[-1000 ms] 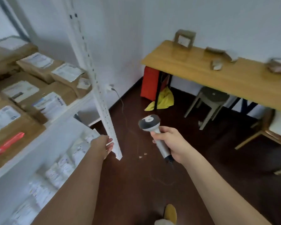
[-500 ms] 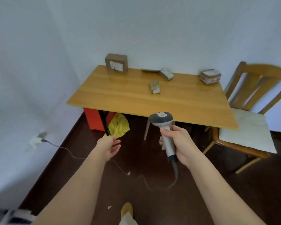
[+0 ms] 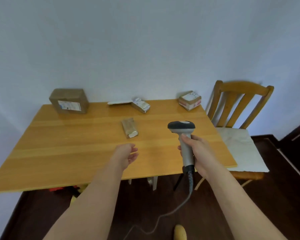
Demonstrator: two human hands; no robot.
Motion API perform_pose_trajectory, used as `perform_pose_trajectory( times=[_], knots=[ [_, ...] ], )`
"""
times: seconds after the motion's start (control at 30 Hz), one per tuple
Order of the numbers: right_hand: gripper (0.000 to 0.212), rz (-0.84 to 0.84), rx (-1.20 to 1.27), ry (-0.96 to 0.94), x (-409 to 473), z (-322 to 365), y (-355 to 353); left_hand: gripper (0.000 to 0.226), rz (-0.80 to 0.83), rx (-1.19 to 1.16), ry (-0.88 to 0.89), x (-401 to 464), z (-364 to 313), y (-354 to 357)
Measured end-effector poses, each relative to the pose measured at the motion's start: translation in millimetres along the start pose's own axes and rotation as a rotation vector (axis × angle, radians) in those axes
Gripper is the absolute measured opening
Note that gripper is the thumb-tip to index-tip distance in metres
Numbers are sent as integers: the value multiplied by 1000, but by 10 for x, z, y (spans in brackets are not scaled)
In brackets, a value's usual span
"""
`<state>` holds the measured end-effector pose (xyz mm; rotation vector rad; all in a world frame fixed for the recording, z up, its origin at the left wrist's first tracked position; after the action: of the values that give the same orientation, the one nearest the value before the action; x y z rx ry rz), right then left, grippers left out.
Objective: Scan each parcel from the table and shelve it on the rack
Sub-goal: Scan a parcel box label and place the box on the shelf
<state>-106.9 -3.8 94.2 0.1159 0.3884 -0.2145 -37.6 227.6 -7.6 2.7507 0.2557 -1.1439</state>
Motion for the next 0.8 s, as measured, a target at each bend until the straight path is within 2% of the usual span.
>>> perform_pose_trajectory(
  times=[0.13,0.3,0.33,0.43,0.5,0.57,0.7,0.8],
  knots=[
    [24,46,-26,30,815,139,54,17,-29,6,-34,701,-222,274],
    [23,164,-97,110,1917,238,140,18,-350,22,-77,1624,-387,345],
    [23,184,-106,132,2111,259,151,21,-422,38,-79,1755,-423,380],
    [26,215,-123,179,2637,318,209,52,-575,142,-60,2080,-538,547],
    [27,217,-133,218,2920,315,279,70,-611,274,-28,2229,-599,679],
    [25,229,-132,248,3132,289,390,79,-615,363,-8,2382,-588,748],
    [16,251,-147,259,3399,200,592,83,-625,387,-25,2683,-401,659],
    [14,265,-165,268,3509,113,688,77,-637,426,19,2762,-319,614]
  ],
)
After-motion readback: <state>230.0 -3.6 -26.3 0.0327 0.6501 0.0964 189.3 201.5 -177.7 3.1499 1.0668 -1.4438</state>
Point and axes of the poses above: each hand's wrist, its own x-axis towards the middle knuckle, its own y-axis out of the palm, z = x × y, the point moved 5 cm from there along x, towards the middle knuckle, and after that the axes turned 1 degree about -y, right-handed, at the moved point
